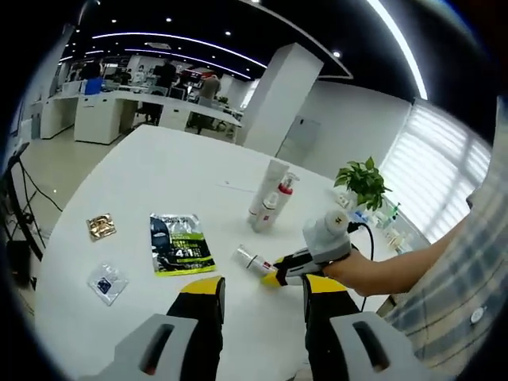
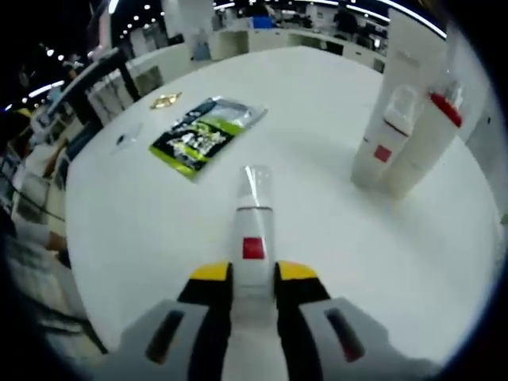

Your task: Arrange the skincare products in the storage area until every visible bottle or jar stands upright without overlapping.

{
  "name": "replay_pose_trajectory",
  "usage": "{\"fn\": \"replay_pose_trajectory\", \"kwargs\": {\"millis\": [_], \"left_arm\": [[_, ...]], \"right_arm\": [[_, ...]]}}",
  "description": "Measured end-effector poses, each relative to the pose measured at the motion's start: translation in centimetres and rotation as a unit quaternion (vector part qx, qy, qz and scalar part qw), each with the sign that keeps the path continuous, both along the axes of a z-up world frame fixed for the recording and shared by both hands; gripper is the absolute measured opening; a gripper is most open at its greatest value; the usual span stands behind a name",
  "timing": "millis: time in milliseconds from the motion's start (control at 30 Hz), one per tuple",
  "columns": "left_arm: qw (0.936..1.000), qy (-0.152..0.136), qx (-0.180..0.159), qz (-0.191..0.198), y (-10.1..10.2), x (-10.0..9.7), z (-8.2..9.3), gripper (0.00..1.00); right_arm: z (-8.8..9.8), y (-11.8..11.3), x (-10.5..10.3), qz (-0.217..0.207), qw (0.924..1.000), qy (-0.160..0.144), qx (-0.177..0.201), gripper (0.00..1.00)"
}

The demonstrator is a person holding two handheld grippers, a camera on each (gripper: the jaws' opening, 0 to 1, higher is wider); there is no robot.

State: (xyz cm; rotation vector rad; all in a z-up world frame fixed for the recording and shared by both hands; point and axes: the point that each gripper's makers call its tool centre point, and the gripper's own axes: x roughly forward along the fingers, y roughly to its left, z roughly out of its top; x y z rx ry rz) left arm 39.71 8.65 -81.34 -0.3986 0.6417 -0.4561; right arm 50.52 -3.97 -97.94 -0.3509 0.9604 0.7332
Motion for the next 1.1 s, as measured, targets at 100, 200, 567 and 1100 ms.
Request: {"fn": "replay_pose_trajectory", "kwargs": {"millis": [100,200,567,1100], "left_arm": [[0.9999,0.003,-0.014,0.008,0.2,-0.1,-0.1,0.40],[0.9996,0.004,-0.025,0.016,0.5,-0.1,-0.1,0.40],[0.9958,0.027,-0.079,0.038,0.5,0.1,-1.0,0.41],[0.9897,0.037,-0.139,-0.001,-2.1,4.5,0.7,0.44]], "right_arm": [[0.2,0.0,0.0,-0.008,0.9998,0.015,0.014,0.19],[1.0,0.2,-0.2,-0.008,0.9994,0.014,0.030,0.18],[5.4,2.2,-0.6,0.000,0.9946,-0.010,0.103,0.18],[14.9,5.1,-2.3,0.017,0.9686,-0.076,0.236,0.18]]}}
